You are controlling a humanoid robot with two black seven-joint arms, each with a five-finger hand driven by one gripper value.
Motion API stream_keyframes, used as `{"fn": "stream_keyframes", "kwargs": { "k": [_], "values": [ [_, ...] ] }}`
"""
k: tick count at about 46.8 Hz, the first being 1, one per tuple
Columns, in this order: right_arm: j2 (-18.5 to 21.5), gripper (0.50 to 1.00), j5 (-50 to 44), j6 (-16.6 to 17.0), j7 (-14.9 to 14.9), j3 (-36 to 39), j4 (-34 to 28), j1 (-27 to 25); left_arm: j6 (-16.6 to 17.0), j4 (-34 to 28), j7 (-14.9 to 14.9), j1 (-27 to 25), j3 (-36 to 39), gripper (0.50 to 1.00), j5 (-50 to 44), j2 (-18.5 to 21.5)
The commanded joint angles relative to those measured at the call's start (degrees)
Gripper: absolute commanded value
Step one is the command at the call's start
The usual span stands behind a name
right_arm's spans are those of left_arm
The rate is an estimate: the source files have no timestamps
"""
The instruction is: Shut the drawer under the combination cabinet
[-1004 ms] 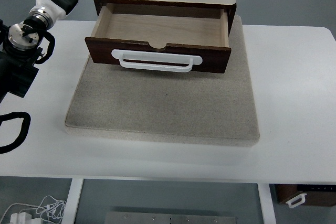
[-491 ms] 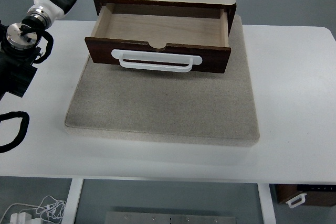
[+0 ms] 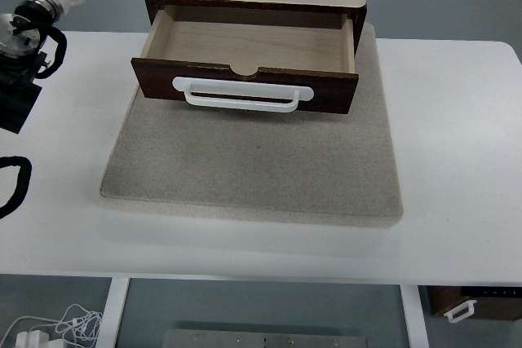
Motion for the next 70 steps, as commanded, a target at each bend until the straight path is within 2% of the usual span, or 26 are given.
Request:
{"fn": "stream_keyframes", "kwargs": {
  "k": [1, 11, 25, 32, 45, 52, 59, 70],
  "values": [
    [0.00, 0.952, 0.00, 0.01, 0.00, 0.00, 0.03, -0.01, -0.03, -0.18, -0.10, -1.91, 0.01, 0.996, 0.01, 1.55],
    [0.00, 0.952, 0.00, 0.01, 0.00, 0.00, 0.03, -0.01, -0.12, -1.76, -0.27, -5.87, 0.53, 0.996, 0.10, 4.27],
    [0.00, 0.952, 0.00, 0.01, 0.00, 0.00, 0.03, -0.01, 0.05, -11.42, -0.27, -9.91, 2.29, 0.996, 2.20, 9.54],
    [0.00, 0.952, 0.00, 0.01, 0.00, 0.00, 0.03, -0.01, 0.06, -19.50, -0.36, -10.00, 2.29, 0.996, 4.31, 12.53],
    [0.00, 0.952, 0.00, 0.01, 0.00, 0.00, 0.03, -0.01, 0.23, -36.73, -0.36, -6.93, 2.47, 0.996, 4.75, 18.25],
    [0.00, 0.952, 0.00, -0.08, 0.00, 0.00, 0.03, -0.01, 0.06, -47.72, -0.36, -6.31, 8.35, 0.996, 4.93, 21.06],
    [0.00, 0.952, 0.00, 0.01, 0.00, 0.00, 0.03, -0.01, 0.49, -55.28, -0.27, -7.01, 12.92, 0.996, 6.24, 21.41],
    [0.00, 0.952, 0.00, 0.01, 0.00, 0.00, 0.03, -0.01, 0.58, -65.13, -0.01, -8.50, 19.51, 0.996, 16.09, 21.15]
  ]
}}
